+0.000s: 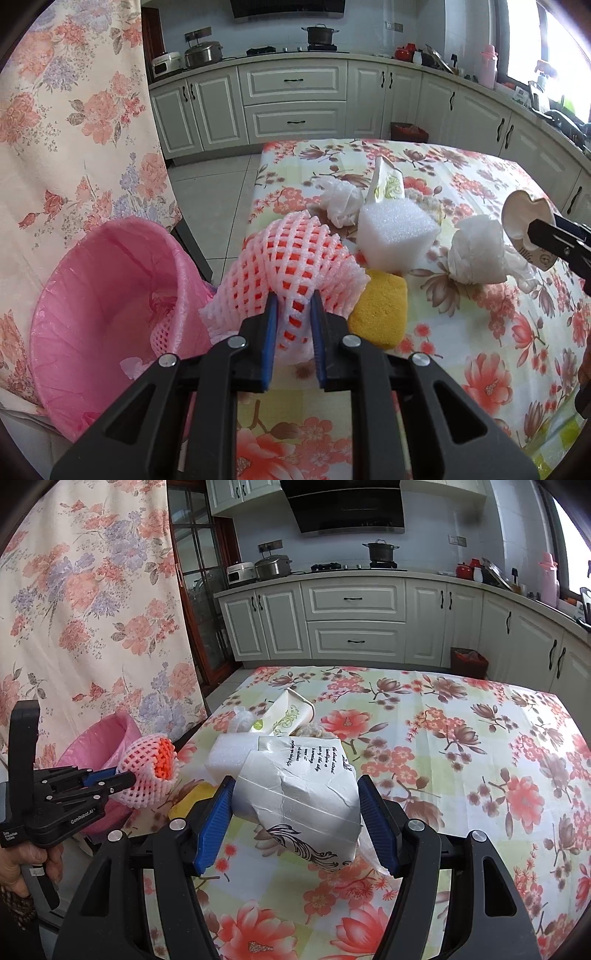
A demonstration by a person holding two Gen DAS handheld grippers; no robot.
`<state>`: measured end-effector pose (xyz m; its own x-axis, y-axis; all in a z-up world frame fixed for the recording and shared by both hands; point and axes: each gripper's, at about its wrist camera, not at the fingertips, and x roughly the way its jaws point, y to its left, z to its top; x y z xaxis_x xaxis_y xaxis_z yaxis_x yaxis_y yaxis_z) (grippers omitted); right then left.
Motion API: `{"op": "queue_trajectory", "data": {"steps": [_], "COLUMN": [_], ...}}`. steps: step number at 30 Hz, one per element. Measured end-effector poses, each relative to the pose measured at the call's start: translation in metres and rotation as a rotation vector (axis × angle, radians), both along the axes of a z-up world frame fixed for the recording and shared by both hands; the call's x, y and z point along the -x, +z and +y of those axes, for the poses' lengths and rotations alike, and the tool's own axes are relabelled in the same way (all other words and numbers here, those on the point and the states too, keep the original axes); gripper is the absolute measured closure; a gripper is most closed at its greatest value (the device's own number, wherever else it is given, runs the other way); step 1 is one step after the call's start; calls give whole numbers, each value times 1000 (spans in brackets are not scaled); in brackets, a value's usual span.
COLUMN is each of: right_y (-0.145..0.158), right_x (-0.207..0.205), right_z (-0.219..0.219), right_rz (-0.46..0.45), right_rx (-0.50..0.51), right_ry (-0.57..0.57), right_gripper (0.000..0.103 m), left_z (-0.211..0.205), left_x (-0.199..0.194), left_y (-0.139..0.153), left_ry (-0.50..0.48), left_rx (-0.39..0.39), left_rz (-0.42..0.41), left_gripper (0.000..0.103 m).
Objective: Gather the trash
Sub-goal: 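Carry the foam net and paper bag to the pink bin and release both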
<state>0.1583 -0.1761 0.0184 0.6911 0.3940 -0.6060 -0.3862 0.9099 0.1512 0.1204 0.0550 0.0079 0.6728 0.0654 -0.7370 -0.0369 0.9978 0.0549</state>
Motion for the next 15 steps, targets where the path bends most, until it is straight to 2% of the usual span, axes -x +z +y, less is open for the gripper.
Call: {"op": "queue_trajectory", "data": {"steps": [8, 15], "right_y": [10, 18], "right_x": [0, 0], "right_z": [10, 26], "right_rz": [-21, -35], "right_rx": [17, 29], "right_ry": [16, 44], "right_gripper": [39, 39], "left_z": [17, 34], "left_x": [19, 30], "left_y": [31, 44], "left_ry": [39, 61], "left_rx": [32, 63], "left_rz": [-79, -117], "left_gripper": [86, 86]}}
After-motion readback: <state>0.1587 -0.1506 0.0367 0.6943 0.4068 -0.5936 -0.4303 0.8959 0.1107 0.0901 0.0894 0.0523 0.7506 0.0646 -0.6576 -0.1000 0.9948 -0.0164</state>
